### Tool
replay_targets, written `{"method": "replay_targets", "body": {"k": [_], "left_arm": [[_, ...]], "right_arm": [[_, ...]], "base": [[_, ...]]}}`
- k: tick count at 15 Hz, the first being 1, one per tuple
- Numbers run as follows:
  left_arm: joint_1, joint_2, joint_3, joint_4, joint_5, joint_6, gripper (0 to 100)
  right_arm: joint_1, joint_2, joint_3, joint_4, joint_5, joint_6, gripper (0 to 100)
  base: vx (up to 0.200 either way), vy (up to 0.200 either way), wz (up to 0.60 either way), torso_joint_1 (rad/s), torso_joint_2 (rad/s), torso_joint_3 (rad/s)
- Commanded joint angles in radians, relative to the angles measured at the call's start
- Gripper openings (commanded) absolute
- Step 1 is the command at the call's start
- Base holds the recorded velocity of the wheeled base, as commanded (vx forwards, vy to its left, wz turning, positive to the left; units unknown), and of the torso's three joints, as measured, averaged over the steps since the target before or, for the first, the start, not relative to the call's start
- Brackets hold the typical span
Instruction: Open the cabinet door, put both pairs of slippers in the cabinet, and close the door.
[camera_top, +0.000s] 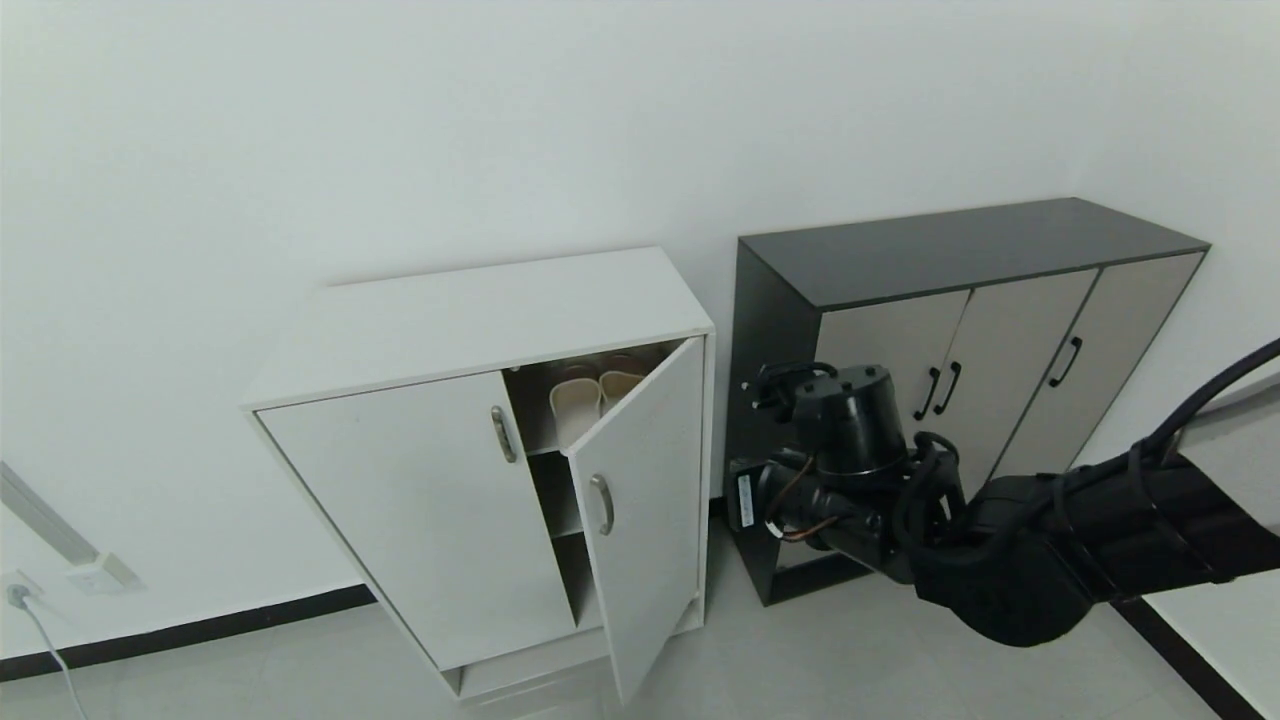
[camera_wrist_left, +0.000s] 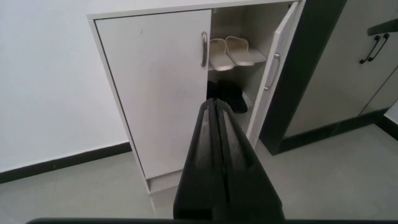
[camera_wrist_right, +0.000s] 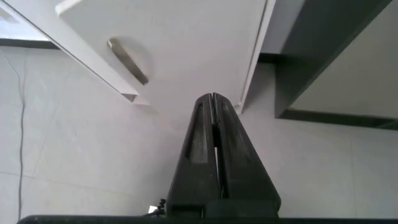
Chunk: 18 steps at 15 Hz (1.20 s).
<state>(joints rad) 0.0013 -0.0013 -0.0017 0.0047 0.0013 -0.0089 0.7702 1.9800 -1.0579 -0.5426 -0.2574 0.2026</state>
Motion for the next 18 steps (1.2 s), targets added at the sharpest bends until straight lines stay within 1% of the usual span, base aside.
{"method": "replay_targets", "body": {"k": [1, 4, 6, 7, 8, 10, 14, 18], "left_arm": [[0.0, 0.001, 0.0, 0.0, 0.0, 0.0, 0], [0.0, 0.001, 0.0, 0.0, 0.0, 0.001, 0], [0.0, 0.001, 0.0, 0.0, -0.001, 0.001, 0], [0.0, 0.001, 0.0, 0.0, -0.001, 0.001, 0], [0.0, 0.001, 0.0, 0.0, -0.001, 0.001, 0], [0.0, 0.001, 0.0, 0.0, -0.001, 0.001, 0], [0.0, 0.001, 0.0, 0.0, -0.001, 0.001, 0], [0.0, 0.001, 0.0, 0.0, -0.001, 0.003, 0]], "right_arm": [[0.02, -0.047, 0.09, -0.054, 0.014, 0.0, 0], [0.029, -0.052, 0.124, -0.063, 0.027, 0.003, 0], [0.029, -0.052, 0.153, -0.083, 0.066, 0.005, 0], [0.029, -0.049, 0.16, -0.096, 0.067, 0.005, 0], [0.027, -0.038, 0.188, -0.154, 0.069, 0.001, 0], [0.026, -0.029, 0.216, -0.209, 0.069, 0.0, 0], [0.018, -0.029, 0.24, -0.218, 0.064, -0.022, 0], [0.014, -0.046, 0.317, -0.24, 0.06, -0.034, 0]], "base": [[0.0, 0.0, 0.6, 0.002, 0.01, -0.002], [0.0, 0.0, 0.6, -0.002, 0.0, 0.002], [0.0, 0.0, 0.6, 0.012, 0.01, 0.002], [0.0, 0.0, 0.6, 0.002, 0.0, 0.002], [0.0, 0.0, 0.0, 0.0, 0.0, 0.0], [0.0, 0.0, 0.0, 0.0, 0.0, 0.0], [0.0, 0.0, 0.0, 0.0, 0.0, 0.0], [0.0, 0.0, 0.0, 0.0, 0.0, 0.0]]}}
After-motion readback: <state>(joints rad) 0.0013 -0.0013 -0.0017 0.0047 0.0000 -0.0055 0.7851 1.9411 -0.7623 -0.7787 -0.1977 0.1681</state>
